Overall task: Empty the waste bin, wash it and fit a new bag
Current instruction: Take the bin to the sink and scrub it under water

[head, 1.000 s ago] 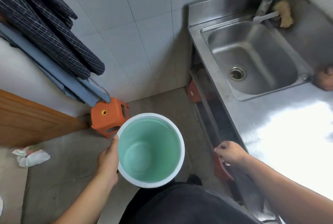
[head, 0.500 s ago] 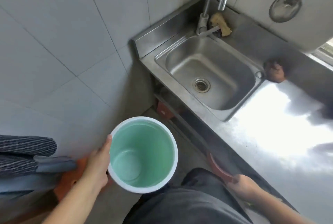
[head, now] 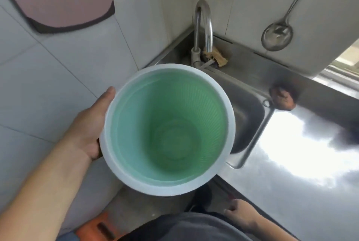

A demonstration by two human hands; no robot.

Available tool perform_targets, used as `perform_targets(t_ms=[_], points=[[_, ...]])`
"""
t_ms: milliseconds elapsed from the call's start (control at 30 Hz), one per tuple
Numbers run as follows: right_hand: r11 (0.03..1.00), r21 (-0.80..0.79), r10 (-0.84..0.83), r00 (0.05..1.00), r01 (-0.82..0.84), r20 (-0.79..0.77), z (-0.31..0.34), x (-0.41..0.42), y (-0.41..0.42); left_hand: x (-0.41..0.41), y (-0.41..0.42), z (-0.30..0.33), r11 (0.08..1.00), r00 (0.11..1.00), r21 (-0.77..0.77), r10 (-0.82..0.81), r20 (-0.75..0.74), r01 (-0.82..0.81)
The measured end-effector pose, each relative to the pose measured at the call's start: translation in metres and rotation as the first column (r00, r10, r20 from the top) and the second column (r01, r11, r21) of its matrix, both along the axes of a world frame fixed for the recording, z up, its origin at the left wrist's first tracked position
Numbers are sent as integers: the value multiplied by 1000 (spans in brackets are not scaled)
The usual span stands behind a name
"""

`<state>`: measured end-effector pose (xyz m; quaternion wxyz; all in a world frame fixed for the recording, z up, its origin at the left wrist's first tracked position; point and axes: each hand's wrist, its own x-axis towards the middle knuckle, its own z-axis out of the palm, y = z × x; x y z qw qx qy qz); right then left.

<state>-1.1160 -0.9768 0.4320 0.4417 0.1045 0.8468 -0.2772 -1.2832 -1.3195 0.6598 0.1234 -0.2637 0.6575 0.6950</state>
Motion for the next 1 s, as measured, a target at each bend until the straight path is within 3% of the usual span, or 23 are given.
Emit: perform_targets(t_ms=[333,633,800,1000], points=[[995,-61,88,990,-81,115,-3,-34,9,-78,125,-5,969,969,75,-241,60,236],[995,-9,-100,989,102,111,-8,-37,8,-117,176,-57,943,925,52,-333,180,329],[980,46,-199,971,194,131,-6,-44,-3,-147,177,-79,939,925,74,-343,164,336],[947,59,-321,933,315,163,4,-57,-22,-181,162,-110,939,922,-16,-335,195,345]])
